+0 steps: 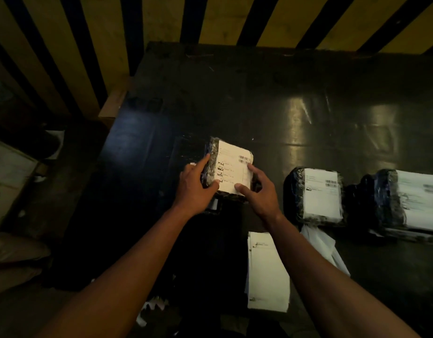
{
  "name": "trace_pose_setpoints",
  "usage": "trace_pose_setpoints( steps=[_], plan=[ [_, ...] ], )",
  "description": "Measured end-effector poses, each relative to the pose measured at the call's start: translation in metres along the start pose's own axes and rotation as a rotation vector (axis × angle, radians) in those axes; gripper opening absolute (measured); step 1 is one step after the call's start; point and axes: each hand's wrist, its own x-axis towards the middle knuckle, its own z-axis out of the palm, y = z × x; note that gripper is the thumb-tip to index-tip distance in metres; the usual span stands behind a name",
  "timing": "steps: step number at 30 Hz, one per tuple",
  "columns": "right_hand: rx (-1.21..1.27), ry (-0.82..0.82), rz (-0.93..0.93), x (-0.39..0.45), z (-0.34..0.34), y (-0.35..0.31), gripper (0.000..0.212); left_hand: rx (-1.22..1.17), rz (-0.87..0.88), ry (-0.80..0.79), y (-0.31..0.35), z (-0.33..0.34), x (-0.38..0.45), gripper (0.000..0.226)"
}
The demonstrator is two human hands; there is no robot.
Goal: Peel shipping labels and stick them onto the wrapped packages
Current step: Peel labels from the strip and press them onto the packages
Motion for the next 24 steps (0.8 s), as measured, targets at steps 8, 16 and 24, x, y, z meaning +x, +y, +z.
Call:
trace_pose_setpoints(
  steps=[8, 16, 24],
  plan=[
    [-0.205, 0.169, 0.065, -0.02, -0.095, 0.025, 0.071, -0.096, -0.049, -0.102, 0.037, 0.107, -0.02, 0.09],
    [-0.276, 0.309, 0.138, -0.019, -0.195, 0.046, 0.066, -0.141, -0.018, -0.277, 0.107, 0.194, -0.021, 0.091],
    [-0.414, 0.113, 0.197, -0.014, -0.24, 0.068, 0.075, -0.085, -0.025, -0.378, 0.121, 0.231, -0.014, 0.094]
  ],
)
